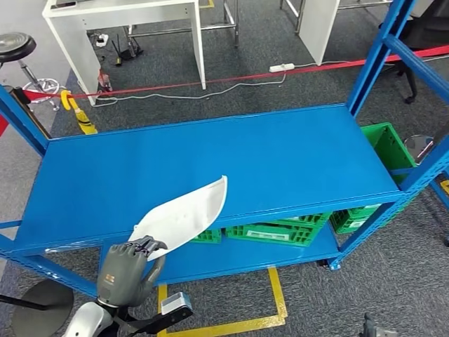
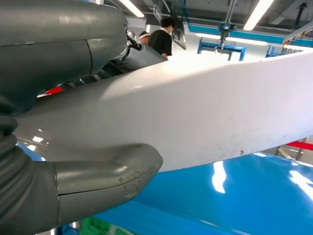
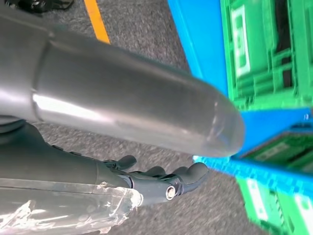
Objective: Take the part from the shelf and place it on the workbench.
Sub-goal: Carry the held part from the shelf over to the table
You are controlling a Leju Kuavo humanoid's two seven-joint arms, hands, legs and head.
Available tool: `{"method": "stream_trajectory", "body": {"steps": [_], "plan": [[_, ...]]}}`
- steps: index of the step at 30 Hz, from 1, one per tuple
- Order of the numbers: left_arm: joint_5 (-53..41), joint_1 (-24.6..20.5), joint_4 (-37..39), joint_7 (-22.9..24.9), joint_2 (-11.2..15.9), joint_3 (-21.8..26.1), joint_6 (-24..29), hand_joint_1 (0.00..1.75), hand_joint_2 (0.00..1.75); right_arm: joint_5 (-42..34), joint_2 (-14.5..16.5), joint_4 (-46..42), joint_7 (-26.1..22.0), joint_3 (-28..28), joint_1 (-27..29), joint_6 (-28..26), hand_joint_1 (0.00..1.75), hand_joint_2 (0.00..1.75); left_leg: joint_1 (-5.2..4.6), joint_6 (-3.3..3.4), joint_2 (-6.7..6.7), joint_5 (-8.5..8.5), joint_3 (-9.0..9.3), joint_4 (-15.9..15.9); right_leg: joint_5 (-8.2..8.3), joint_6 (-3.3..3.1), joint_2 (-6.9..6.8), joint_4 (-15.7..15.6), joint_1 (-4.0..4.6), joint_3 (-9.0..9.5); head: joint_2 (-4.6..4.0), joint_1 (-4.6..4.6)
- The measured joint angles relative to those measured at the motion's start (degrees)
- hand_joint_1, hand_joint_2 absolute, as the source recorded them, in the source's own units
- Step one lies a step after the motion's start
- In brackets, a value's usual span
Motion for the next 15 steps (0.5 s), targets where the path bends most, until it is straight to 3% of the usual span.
{"method": "stream_trajectory", "body": {"steps": [2, 4, 5, 6, 7, 9, 11, 12, 14, 15], "plan": [[-0.01, 0.12, 0.02, 0.01, -0.03, -0.05, 0.15, 1.75, 1.75, -0.16, 0.05, -0.29, -0.01, -0.18, 0.07, 0.17, 0.0, 0.0, 0.16, -0.68, -1.86, -4.44, -1.17, 3.42, 1.4, -1.0, 0.73, 0.01, -0.11, -1.19, 0.0, -0.04], [-0.02, 0.18, 0.04, 0.01, -0.03, -0.07, 0.24, 1.75, 1.75, -0.2, 0.07, -0.59, -0.03, -0.26, 0.04, 0.32, 0.0, 0.0, 0.18, -0.88, -3.24, -10.35, -2.85, 10.64, 3.0, -1.37, 1.73, 0.07, -0.06, -2.79, 0.0, -0.06], [-0.02, 0.19, 0.05, 0.01, -0.03, -0.08, 0.26, 1.75, 1.75, -0.19, 0.07, -0.63, -0.03, -0.28, 0.05, 0.39, 0.0, 0.0, 0.18, -0.82, -3.43, -11.84, -3.28, 13.85, 3.75, -1.41, 2.27, 0.12, 0.0, -3.77, 0.0, -0.05], [-0.01, 0.2, 0.07, 0.01, -0.02, -0.08, 0.3, 1.75, 1.75, -0.15, 0.08, -0.63, -0.03, -0.29, 0.11, 0.47, 0.0, 0.0, 0.16, -0.68, -3.52, -12.0, -3.03, 15.59, 4.46, -1.37, 2.8, 0.14, 0.05, -4.69, 0.0, -0.04], [0.02, 0.21, 0.08, 0.03, -0.01, -0.06, 0.38, 1.75, 1.75, -0.06, 0.1, -0.63, -0.02, -0.3, 0.15, 0.53, 0.0, 0.0, 0.14, -0.46, -3.64, -11.01, -1.88, 15.33, 5.13, -1.27, 3.34, 0.16, 0.09, -5.56, 0.0, -0.04], [0.26, 0.23, 0.09, 0.15, 0.06, 0.02, 0.57, 1.75, 1.75, 0.24, 0.25, -0.64, -0.01, -0.29, 0.05, 0.46, 0.0, 0.0, 0.13, 0.22, -4.78, -8.22, 3.13, 9.31, 6.51, -0.99, 4.48, 0.16, 0.06, -7.09, 0.0, -0.04], [0.83, 0.27, 0.08, 0.27, 0.15, 0.19, 0.75, 1.75, 1.75, 0.51, 0.5, -0.67, -0.02, -0.28, -0.26, 0.15, 0.0, 0.0, 0.11, 0.82, -6.64, -7.87, 8.64, 1.21, 7.88, -0.53, 5.63, 0.13, 0.1, -8.17, 0.0, -0.01], [1.18, 0.32, 0.07, 0.28, 0.21, 0.3, 0.87, 1.75, 1.75, 0.6, 0.64, -0.7, -0.03, -0.28, -0.38, -0.06, 0.0, 0.0, 0.05, 0.95, -7.24, -8.27, 10.05, -1.23, 8.57, -0.21, 6.1, -0.01, 0.04, -8.49, 0.0, -0.02], [1.85, 0.47, 0.08, 0.18, 0.44, 0.57, 1.12, 1.75, 1.75, 0.66, 0.83, -0.78, -0.03, -0.3, -0.28, -0.37, 0.0, 0.0, -0.08, 1.21, -6.7, -7.97, 9.98, -2.5, 10.01, 0.6, 6.94, -0.66, -0.12, -9.1, 0.0, 0.0], [2.14, 0.54, 0.08, 0.04, 0.55, 0.75, 1.21, 1.75, 1.75, 0.57, 0.96, -0.8, -0.02, -0.32, -0.12, -0.46, 0.0, 0.0, -0.04, 1.55, -6.17, -7.32, 9.39, -2.63, 9.89, 0.96, 6.68, -0.67, -0.13, -9.53, 0.0, -0.01]]}}
